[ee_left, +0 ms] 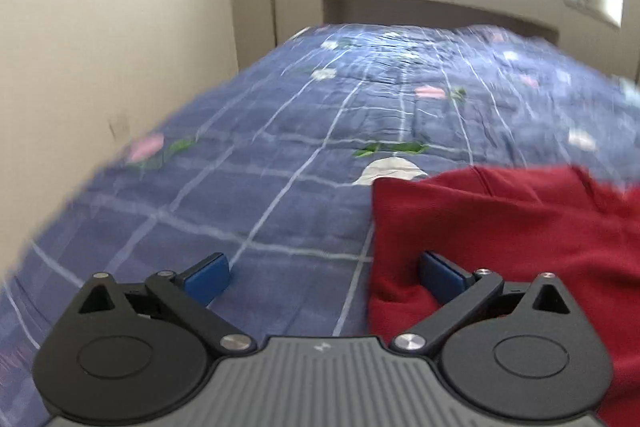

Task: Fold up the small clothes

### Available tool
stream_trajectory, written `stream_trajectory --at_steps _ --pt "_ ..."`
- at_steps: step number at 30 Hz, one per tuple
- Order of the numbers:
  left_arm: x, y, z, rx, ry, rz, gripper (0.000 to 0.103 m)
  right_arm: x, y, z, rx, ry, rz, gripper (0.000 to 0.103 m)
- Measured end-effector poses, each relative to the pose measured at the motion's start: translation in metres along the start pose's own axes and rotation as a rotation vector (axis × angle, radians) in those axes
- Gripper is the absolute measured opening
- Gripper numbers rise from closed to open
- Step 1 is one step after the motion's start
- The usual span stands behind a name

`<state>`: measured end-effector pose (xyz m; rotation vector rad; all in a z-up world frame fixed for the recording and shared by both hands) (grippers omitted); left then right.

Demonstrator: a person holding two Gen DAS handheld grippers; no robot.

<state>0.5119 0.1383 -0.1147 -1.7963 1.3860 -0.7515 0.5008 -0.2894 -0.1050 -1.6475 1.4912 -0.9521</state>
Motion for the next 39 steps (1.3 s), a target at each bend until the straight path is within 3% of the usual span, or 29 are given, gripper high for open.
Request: stream_trajectory --at_steps 3,9,14,17,23,27,32,39 --pt "-0.012 0.003 0.002 -0.004 0.011 -0.065 0.103 0.000 0.001 0.001 0.012 0.007 -0.001 0.102" --pt "-0.013 0.003 -0.012 0.037 0.017 -0.067 0.103 -0.002 0.003 -0.001 0.036 0.013 -0.001 0.102" --pt "-0.023 0.020 -0.032 -0.011 -0.005 -0.100 0.102 0.001 0.003 -0.007 0.036 0.009 0.018 0.102" --pt "-0.035 0.024 -0.035 -0.011 0.022 -0.158 0.102 0.001 0.003 -0.005 0.027 0.005 0.020 0.102" --pt "-0.027 0.023 -0.036 -0.032 -0.017 -0.104 0.102 0.007 0.002 -0.013 -0.004 -0.030 0.047 0.102" --pt "-0.038 0.027 -0.063 -0.036 0.044 -0.139 0.102 0.023 0.014 -0.054 -0.013 -0.102 0.012 0.102" --pt "-0.052 0.051 -0.106 -0.072 0.068 -0.134 0.103 0.040 0.049 -0.126 -0.045 -0.095 -0.027 0.102" --pt "-0.053 0.100 -0.191 -0.080 0.112 -0.073 0.103 0.031 0.072 -0.219 0.009 -0.081 0.024 0.102"
Point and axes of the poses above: each gripper's, at about its wrist camera, not at the fingertips, and z roughly the way its jaws point, x to its right, y to its underside, the point moved 3 cm from there along z, roughly the way its jaws point, and after that the axes turned 6 degrees about x, right-handed, at the moved point
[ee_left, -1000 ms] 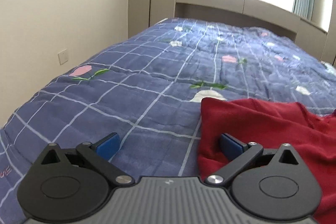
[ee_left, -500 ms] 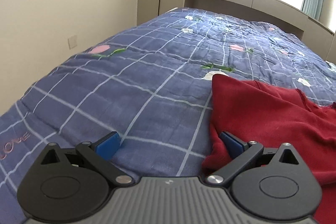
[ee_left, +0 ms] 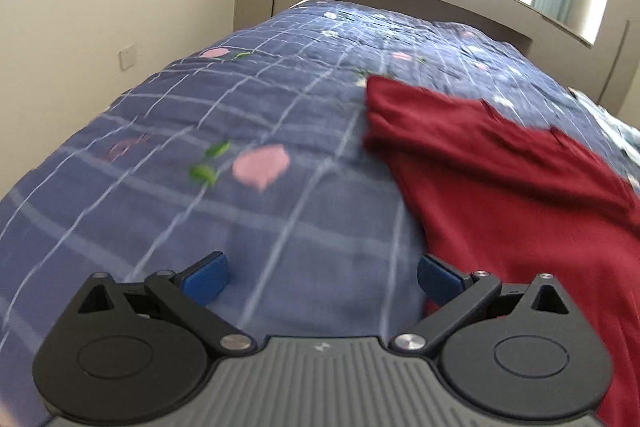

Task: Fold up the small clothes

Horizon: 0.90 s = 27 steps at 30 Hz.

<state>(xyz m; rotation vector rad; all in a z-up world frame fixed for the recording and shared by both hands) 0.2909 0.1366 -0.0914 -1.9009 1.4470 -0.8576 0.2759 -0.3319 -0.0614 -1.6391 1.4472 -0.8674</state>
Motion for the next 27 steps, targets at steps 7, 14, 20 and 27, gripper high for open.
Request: stream_trajectory --at_steps 7,14,20,27 --pt "0.010 0.036 -0.057 -0.028 0.056 0.040 0.103 -0.043 0.026 -0.049 -0.045 -0.049 -0.045 0.102" --pt "0.013 0.067 -0.085 -0.060 0.044 0.028 0.103 -0.069 0.063 -0.101 -0.028 -0.017 -0.309 0.102" --pt "0.019 0.081 -0.099 -0.053 0.039 0.063 0.103 -0.078 0.082 -0.132 0.009 -0.012 -0.374 0.102" --pt "0.019 0.084 -0.104 -0.070 0.070 0.027 0.103 -0.058 0.066 -0.130 -0.002 -0.051 0.009 0.089"
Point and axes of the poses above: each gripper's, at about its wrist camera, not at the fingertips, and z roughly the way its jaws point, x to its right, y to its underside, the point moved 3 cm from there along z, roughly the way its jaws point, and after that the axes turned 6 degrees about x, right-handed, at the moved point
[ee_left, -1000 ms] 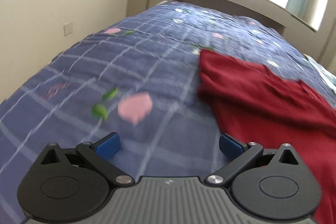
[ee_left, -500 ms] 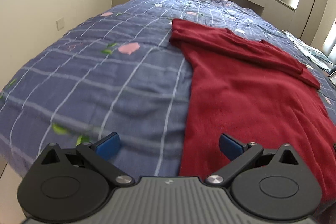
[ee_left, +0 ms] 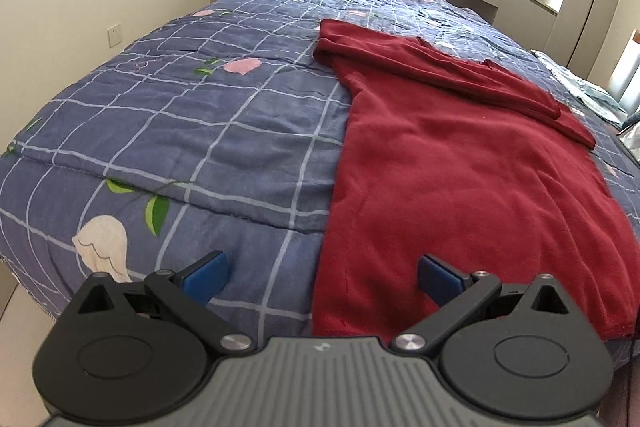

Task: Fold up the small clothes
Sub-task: 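Grasp the sweater hem with the right gripper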

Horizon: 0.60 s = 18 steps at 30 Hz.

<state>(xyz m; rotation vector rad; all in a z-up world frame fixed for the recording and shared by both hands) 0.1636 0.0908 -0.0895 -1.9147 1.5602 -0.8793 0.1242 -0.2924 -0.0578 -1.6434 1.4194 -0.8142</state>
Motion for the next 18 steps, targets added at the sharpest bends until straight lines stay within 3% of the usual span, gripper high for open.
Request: stream_trajectory --at_steps 2,5,12,13,14,15,18 --pt "0.000 0.003 -0.002 0.001 0.004 -0.005 0.103 -0.007 0.001 0.005 -0.016 0.001 -0.013 0.070" --pt "-0.001 0.004 -0.005 0.003 0.014 -0.019 0.103 -0.022 0.004 0.009 -0.036 -0.026 -0.079 0.050" --pt "-0.003 0.005 -0.009 0.008 0.054 -0.067 0.098 -0.042 0.011 0.016 -0.076 -0.082 -0.129 0.041" --pt "-0.002 0.005 -0.010 0.008 0.057 -0.068 0.096 -0.042 0.012 0.016 -0.078 -0.080 -0.129 0.030" --pt "-0.002 0.005 -0.011 0.009 0.059 -0.069 0.095 -0.041 0.011 0.016 -0.079 -0.074 -0.125 0.010" --pt "-0.001 0.005 -0.012 0.010 0.060 -0.068 0.091 -0.040 0.010 0.016 -0.077 -0.064 -0.118 0.001" --pt "-0.001 0.004 -0.014 0.005 0.052 -0.070 0.081 -0.033 0.007 0.006 -0.054 -0.057 -0.097 0.001"
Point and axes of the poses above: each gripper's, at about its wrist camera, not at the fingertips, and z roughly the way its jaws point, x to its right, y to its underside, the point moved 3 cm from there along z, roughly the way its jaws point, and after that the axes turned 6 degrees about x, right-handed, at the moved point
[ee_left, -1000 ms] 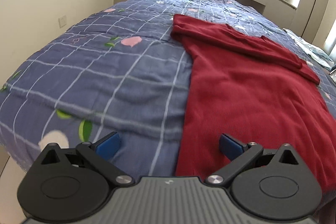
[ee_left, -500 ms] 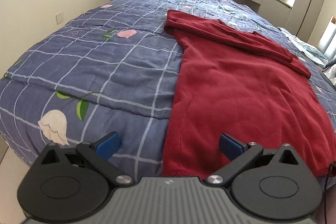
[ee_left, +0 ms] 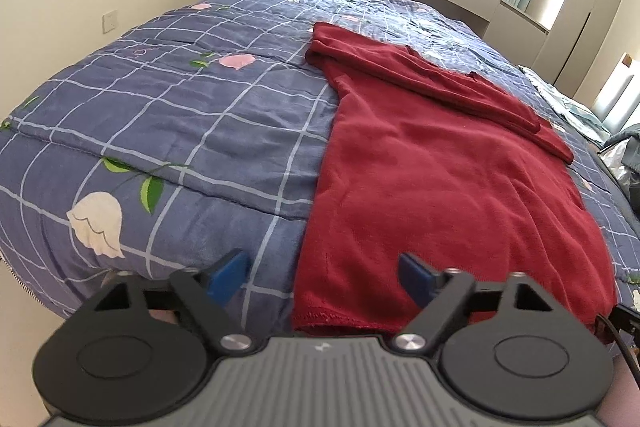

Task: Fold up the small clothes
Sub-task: 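Grasp the sweater hem with the right gripper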

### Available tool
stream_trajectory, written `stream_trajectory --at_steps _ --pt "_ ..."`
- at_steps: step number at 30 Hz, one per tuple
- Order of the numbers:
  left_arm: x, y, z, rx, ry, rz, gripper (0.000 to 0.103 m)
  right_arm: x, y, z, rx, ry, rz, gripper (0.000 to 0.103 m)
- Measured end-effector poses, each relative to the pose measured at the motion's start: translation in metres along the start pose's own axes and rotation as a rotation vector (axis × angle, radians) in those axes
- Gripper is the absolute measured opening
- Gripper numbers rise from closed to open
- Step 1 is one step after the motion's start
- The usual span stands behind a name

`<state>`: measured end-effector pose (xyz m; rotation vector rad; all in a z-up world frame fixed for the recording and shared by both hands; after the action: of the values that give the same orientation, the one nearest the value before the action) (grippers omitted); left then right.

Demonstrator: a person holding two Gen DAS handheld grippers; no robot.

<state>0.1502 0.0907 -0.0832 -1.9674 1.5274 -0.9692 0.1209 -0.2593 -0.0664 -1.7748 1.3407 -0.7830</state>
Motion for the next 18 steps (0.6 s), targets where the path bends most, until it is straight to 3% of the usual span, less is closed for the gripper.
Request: stream_trajectory --at_steps 8,13,18 --pt "-0.003 0.001 -0.001 -0.001 -0.015 -0.017 0.075 0.050 0.004 -0.041 0.027 0.171 0.119 0.000" --pt "0.003 0.003 0.000 -0.004 -0.038 0.024 0.076 0.084 0.026 -0.040 -0.051 0.222 0.264 0.000" --pt "0.001 0.002 0.000 -0.012 -0.029 0.006 0.077 0.078 0.018 -0.040 0.010 0.148 0.276 0.036"
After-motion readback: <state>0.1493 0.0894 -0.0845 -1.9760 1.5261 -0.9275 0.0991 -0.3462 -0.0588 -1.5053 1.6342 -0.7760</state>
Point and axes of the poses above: each gripper's, at about its wrist camera, not at the fingertips, and z roughly the way its jaws point, x to its right, y to its underside, the point moved 3 cm from there along z, roughly the way its jaws point, and after that the axes turned 6 degrees about x, right-handed, at the moved point
